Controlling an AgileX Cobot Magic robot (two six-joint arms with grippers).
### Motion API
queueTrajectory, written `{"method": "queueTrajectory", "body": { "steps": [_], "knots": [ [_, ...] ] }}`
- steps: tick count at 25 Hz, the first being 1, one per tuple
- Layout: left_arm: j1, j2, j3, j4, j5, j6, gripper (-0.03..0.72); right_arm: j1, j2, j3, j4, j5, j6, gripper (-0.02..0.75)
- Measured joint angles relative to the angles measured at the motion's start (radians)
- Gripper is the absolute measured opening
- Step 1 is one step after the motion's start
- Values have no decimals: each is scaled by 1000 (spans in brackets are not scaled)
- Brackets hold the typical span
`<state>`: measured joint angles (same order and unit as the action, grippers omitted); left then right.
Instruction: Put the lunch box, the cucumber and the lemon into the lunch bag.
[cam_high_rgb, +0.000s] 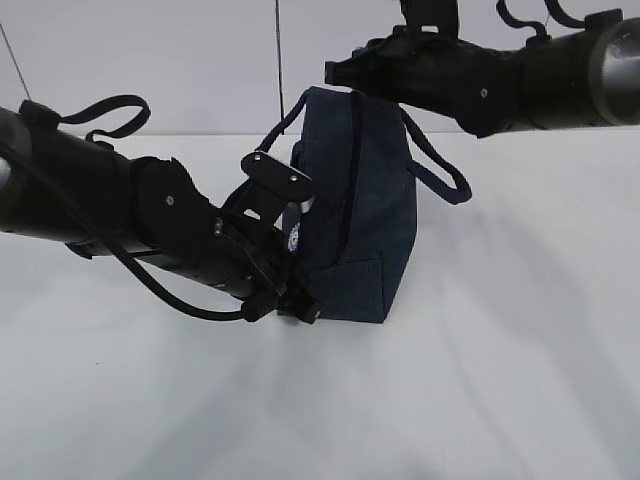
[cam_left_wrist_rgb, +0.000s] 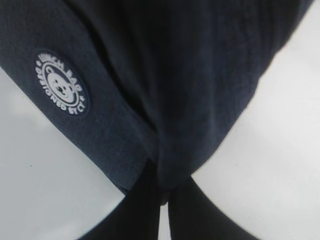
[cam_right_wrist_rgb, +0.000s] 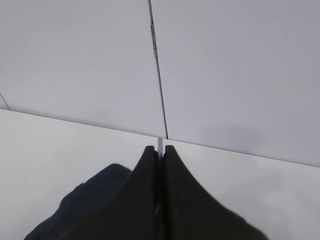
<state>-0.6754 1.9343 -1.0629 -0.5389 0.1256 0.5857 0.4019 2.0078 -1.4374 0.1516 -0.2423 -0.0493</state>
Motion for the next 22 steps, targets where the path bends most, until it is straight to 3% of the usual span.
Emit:
{"method": "queueTrajectory", "body": {
  "steps": [13, 22],
  "knots": [
    [0, 0, 0, -19, 0, 0, -6, -86, 271, -514, 69, 483, 0, 7],
    [0, -25, 2, -71, 38, 0, -3, -101, 300, -613, 142, 630, 2, 7]
  ]
}}
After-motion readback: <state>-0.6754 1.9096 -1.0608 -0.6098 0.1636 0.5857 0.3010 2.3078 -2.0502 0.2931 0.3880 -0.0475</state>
